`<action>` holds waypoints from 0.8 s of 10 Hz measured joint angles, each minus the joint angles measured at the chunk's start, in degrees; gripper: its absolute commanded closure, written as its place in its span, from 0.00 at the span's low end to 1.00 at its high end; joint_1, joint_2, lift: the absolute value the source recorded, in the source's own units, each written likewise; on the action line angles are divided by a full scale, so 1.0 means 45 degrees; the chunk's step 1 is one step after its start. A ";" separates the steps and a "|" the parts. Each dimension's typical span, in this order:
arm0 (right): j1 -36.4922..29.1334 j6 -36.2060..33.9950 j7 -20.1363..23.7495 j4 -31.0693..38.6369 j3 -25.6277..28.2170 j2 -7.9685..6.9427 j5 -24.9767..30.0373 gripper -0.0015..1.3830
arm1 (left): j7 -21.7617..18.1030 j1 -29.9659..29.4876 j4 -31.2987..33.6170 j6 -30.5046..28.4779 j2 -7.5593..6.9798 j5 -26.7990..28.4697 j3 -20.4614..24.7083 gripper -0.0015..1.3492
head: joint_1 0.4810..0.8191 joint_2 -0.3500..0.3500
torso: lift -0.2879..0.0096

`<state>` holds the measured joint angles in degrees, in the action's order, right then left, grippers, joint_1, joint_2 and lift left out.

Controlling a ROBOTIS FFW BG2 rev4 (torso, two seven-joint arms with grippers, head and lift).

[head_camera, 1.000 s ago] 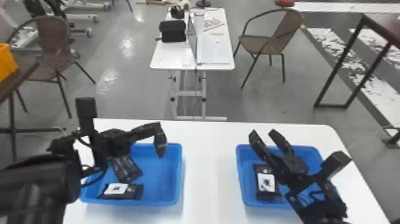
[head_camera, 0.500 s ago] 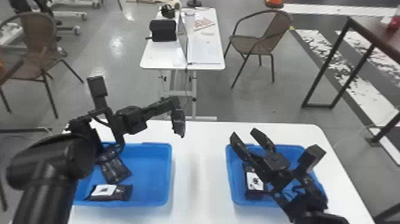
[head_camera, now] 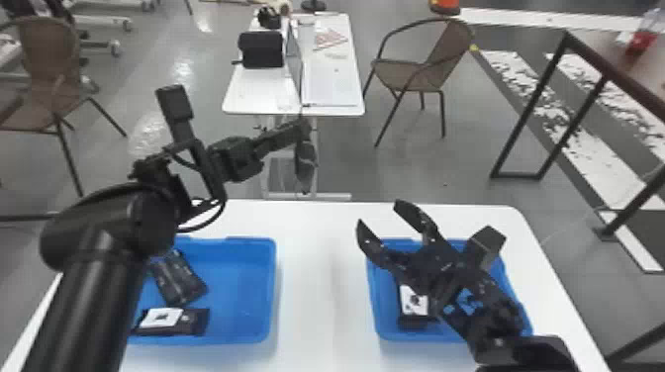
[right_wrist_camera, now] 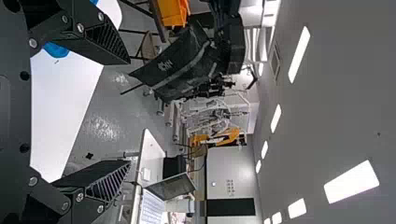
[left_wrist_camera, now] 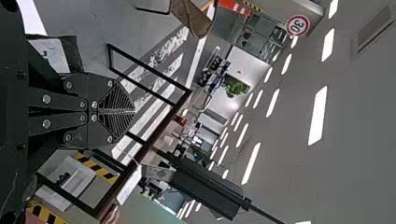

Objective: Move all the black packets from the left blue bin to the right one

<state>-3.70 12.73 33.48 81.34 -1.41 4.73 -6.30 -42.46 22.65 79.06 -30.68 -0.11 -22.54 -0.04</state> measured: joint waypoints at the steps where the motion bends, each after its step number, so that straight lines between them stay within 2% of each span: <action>1: 0.0090 0.0002 0.0000 0.0033 -0.0072 -0.0093 0.0576 0.19 | 0.0573 0.0167 -0.0164 0.0076 0.0020 -0.0431 -0.0136 0.90 | 0.58 0.39 | 0.97; 2: 0.0211 0.0003 0.0001 -0.0091 -0.0134 -0.0236 0.0952 0.19 | 0.1171 0.0273 -0.0319 0.0160 0.0023 -0.1061 -0.0314 0.90 | 0.57 0.40 | 0.97; 4: 0.0485 0.0003 0.0020 -0.0555 -0.0172 -0.0509 0.1169 0.19 | 0.1545 0.0576 -0.0903 0.0380 0.0026 -0.2093 -0.0746 0.90 | 0.56 0.40 | 0.97; 6: 0.0827 0.0003 0.0041 -0.1072 -0.0174 -0.0561 0.1111 0.19 | 0.2252 0.0615 -0.1376 0.0456 0.0026 -0.3347 -0.1240 0.90 | 0.57 0.38 | 0.97; 8: 0.1005 -0.0054 0.0040 -0.1501 -0.0141 -0.0462 0.0709 0.19 | 0.2834 0.0959 -0.2019 0.0790 0.0025 -0.4067 -0.1904 0.90 | 0.58 0.36 | 0.97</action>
<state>0.82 12.49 33.66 74.59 -2.05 2.65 -3.11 -29.71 26.96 69.97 -27.13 0.00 -40.84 -8.61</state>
